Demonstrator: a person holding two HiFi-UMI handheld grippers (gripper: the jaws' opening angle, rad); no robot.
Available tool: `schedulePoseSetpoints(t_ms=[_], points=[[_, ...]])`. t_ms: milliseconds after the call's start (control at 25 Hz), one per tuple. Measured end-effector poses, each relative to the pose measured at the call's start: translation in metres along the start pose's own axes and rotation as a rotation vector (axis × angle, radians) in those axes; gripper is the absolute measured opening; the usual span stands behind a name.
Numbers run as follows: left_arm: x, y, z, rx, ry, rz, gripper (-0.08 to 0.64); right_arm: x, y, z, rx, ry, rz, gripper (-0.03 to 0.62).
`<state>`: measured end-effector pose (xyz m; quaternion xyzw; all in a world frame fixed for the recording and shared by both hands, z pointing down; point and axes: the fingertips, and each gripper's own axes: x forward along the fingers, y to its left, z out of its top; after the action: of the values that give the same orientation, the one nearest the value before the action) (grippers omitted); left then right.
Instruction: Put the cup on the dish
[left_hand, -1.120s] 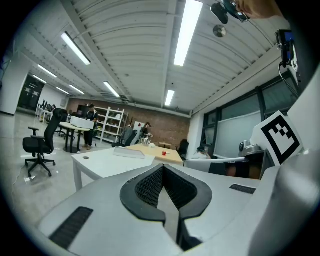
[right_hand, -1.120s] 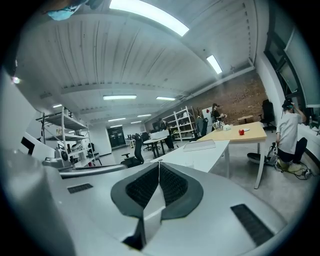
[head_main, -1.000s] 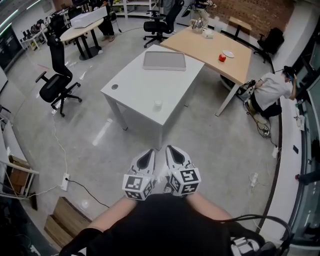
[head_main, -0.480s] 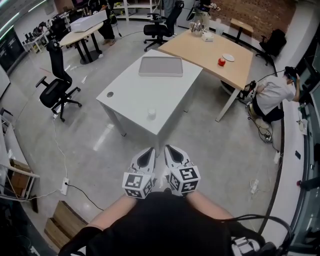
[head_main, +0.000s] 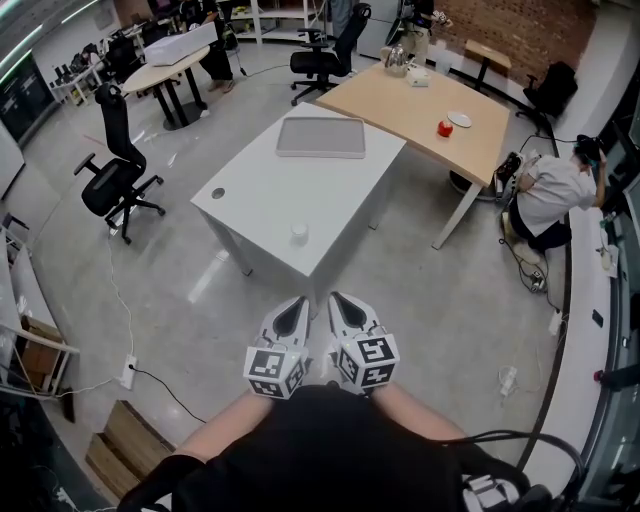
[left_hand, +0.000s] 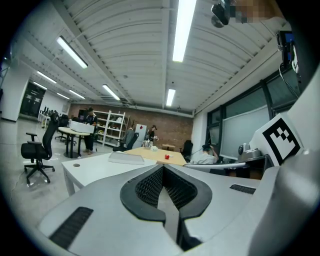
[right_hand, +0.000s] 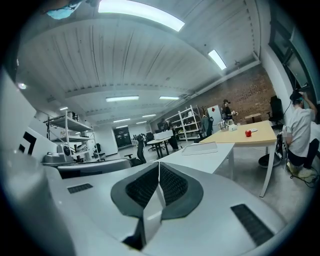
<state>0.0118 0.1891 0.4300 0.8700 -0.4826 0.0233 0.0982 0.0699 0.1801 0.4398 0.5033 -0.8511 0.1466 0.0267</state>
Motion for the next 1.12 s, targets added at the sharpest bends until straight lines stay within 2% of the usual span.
schedulePoseSetpoints(t_ms=[200, 400, 760, 1120], points=[[-0.003, 0.003, -0.004, -0.017, 0.002, 0.027, -0.003, -0.003, 0.003, -0.004, -0.011, 0.005, 0.018, 0.014], [-0.009, -0.001, 0.0, 0.003, -0.007, 0.032, -0.003, -0.009, 0.001, -0.005, 0.001, 0.004, 0.012, 0.014], [-0.013, 0.002, -0.012, -0.03, 0.018, 0.038, -0.003, -0.009, 0.009, -0.019, 0.001, 0.043, 0.023, 0.014], [0.013, 0.023, -0.013, -0.037, 0.02, 0.029, -0.003, 0.02, -0.006, -0.018, 0.005, 0.056, 0.0, 0.014]])
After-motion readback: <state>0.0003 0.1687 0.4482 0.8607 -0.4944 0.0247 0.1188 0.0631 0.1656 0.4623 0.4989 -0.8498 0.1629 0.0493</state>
